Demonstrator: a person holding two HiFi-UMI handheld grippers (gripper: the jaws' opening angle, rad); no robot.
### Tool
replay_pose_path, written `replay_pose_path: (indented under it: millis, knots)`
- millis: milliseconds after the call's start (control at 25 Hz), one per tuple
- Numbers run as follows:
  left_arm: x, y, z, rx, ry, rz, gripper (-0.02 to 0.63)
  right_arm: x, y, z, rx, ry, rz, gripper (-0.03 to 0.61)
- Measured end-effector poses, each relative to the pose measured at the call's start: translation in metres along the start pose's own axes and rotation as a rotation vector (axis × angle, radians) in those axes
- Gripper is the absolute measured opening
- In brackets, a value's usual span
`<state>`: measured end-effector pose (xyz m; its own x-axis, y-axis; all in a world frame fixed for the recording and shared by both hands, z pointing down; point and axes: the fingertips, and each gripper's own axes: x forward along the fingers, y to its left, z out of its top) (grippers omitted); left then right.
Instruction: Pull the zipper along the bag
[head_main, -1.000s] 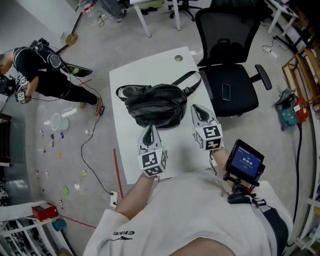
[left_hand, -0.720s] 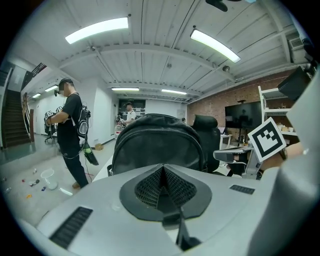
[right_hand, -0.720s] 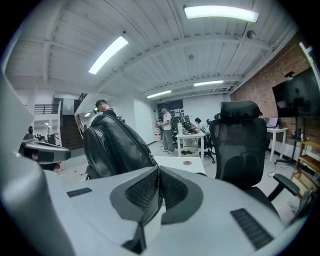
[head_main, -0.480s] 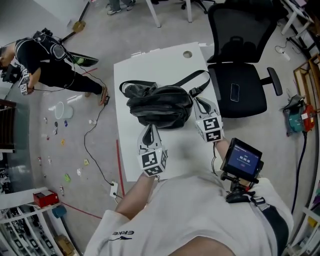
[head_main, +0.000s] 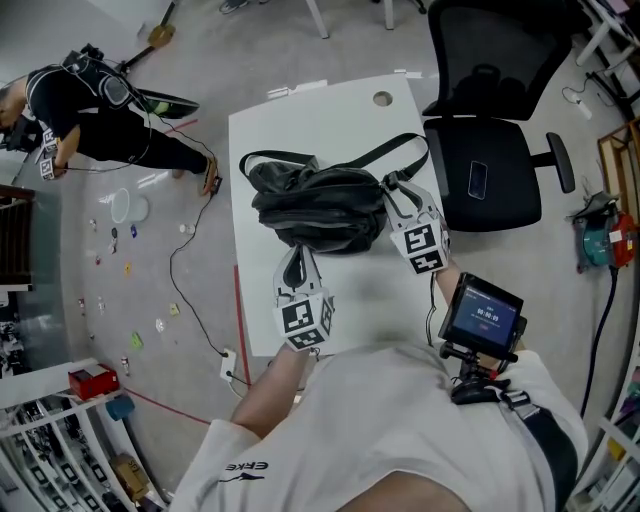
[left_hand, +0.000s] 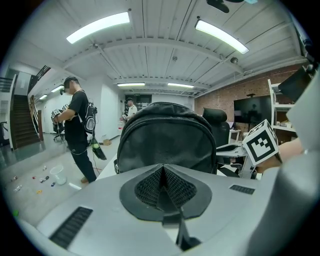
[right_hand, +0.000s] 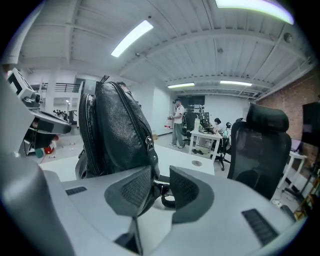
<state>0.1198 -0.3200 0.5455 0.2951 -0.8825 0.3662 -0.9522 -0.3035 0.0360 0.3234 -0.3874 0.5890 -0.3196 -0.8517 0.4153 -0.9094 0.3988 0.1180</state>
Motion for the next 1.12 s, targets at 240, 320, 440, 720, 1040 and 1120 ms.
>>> replay_pose_path:
  millis: [240,320,440,720,1040,1120]
  knots:
    - [0.006,-0.001,0.001,-0.004,0.015,0.01,0.003,0.014,0.006,0.005,-0.12,0.024,0.094,0.098]
    - [0.006,-0.001,0.0,-0.005,0.018,0.014,0.003,0.017,0.009,0.006,-0.168,0.031,0.131,0.098]
    - [0.004,-0.001,0.0,-0.004,0.019,0.021,0.003,0.019,0.013,0.007,-0.225,0.04,0.163,0.097]
    - [0.003,0.004,-0.003,0.009,0.023,0.05,0.003,0.018,0.016,0.006,-0.245,0.039,0.136,0.051]
    - [0.006,0.014,0.003,0.013,0.002,0.078,0.003,0.009,0.001,0.014,-0.184,0.002,0.045,0.041]
    - [0.008,0.018,0.004,0.013,-0.004,0.081,0.003,0.007,-0.002,0.018,-0.172,-0.013,0.023,0.041]
